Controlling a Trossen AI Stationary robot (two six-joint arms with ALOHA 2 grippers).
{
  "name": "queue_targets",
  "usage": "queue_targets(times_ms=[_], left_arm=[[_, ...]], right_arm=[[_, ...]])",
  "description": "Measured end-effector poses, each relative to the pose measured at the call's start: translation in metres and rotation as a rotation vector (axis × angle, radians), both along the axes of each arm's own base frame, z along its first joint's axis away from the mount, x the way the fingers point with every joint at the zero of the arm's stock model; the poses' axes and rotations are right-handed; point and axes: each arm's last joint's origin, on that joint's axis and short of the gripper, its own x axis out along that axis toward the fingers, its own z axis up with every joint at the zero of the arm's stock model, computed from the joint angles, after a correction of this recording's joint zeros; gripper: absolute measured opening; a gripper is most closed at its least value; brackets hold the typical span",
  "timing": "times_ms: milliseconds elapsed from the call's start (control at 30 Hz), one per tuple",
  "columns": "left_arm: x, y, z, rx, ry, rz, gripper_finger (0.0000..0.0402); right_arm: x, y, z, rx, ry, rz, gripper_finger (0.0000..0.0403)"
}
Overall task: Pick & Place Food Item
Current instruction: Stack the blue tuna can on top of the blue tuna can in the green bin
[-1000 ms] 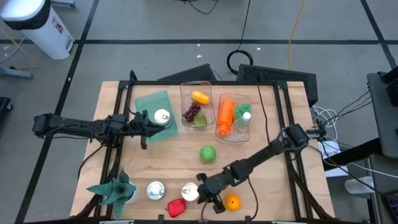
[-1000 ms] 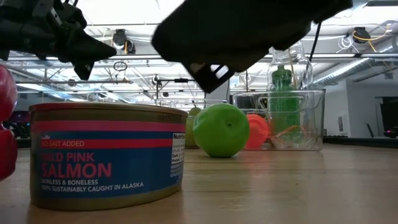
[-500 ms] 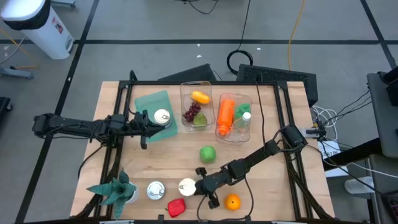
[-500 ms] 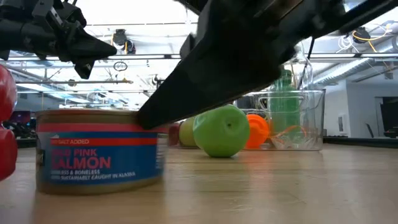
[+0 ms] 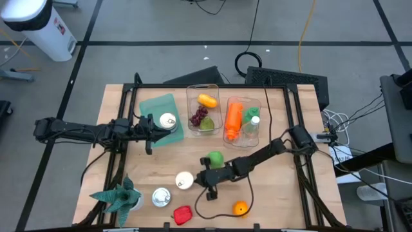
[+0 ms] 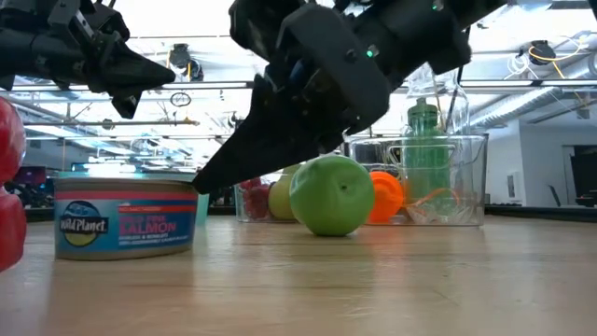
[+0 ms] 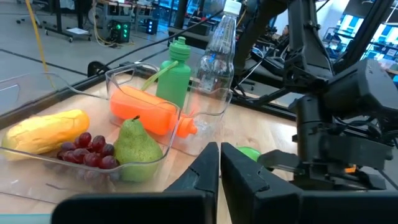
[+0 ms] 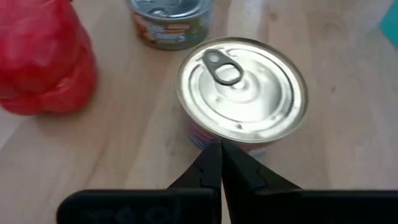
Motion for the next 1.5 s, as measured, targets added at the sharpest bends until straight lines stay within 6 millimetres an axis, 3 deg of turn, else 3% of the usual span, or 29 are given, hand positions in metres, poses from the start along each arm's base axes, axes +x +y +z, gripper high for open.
queue_targets(times_ms=[200,333,433,533,733,1000,1200,1500], left_arm=[[0.0,0.0,-0.001,-0.006,0.011,0.0,0.0004],[0.0,0.0,-0.003,-0.007,0.03,0.0,0.001],[0.0,0.0,-0.003,-0.006,0.031,0.0,0.002],[0.0,0.0,-0.003,-0.003,0.032,0.0,0.0022],[0.0,0.0,-0.003,-0.007,0.029,0.001,0.0003],[0.0,0.001,-0.003,-0.018,0.029,0.028,0.0017],[0.001,0.001,-0.004,-0.032,0.037,0.045,0.0003],[0.005,0.002,-0.009,-0.032,0.073,0.065,0.0017]], right_arm=[[0.004,-0.012,0.001,-0.018,0.0,0.06,0.0],[-0.004,0.005,0.022,-0.104,-0.085,0.04,0.0],[-0.009,0.021,0.04,-0.081,-0.176,0.136,0.0],[-0.01,0.029,0.044,-0.037,-0.217,0.231,0.0],[-0.003,0.025,0.022,0.089,-0.15,0.3,0.0],[0.018,0.021,-0.014,0.112,-0.186,0.292,0.0],[0.032,0.012,-0.007,0.082,-0.238,0.278,0.0],[0.045,-0.015,-0.026,0.126,-0.145,0.18,0.0]])
